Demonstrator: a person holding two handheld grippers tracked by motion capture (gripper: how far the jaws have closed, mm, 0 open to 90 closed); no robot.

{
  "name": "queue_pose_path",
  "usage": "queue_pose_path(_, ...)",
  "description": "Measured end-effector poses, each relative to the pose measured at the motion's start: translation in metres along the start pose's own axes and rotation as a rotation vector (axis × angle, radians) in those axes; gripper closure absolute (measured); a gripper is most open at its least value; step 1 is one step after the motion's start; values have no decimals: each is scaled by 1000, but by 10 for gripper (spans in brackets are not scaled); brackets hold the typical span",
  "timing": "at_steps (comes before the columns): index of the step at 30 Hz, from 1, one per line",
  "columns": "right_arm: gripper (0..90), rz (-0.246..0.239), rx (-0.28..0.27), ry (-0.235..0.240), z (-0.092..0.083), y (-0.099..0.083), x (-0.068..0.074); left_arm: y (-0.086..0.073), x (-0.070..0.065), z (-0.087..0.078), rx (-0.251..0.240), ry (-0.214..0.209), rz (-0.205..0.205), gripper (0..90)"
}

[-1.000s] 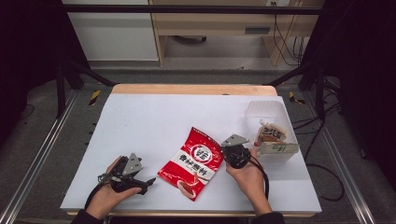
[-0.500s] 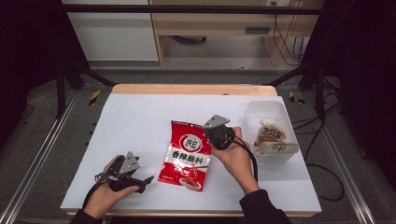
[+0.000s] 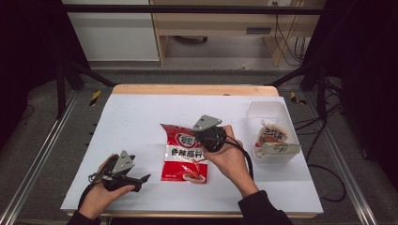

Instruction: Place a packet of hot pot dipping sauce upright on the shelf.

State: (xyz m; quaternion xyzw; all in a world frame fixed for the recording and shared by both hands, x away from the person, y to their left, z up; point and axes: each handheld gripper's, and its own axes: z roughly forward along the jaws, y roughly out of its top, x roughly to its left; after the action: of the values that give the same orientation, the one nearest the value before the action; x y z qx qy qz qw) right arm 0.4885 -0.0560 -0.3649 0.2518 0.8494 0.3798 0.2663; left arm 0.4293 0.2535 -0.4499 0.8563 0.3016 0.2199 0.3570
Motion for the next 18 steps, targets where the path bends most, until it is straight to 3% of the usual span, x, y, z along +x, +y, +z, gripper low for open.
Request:
queue_pose_path(2, 900, -8, -5, 13, -2, 0, 3, 1, 2, -1, -4, 1, -5, 115)
queue_pose_path(3, 900, -16, -13, 49, -5, 1, 12, 3, 7, -4, -4, 2, -10, 116)
queue_pose_path(5, 900, -33, -20, 65, -7, 2, 17, 7, 13, -8, -1, 12, -4, 116)
queue_pose_path(6, 900, -36, -25, 72, -8, 2, 20, 10, 17, -11, 14, 18, 19, 117)
queue_pose_path(11, 900, -42, -53, 111, -12, 6, 28, 20, 27, -21, 3, 37, 27, 120)
queue_pose_path(18, 900, -58, -68, 144, -12, 12, 38, 34, 32, -24, -8, 42, 47, 122)
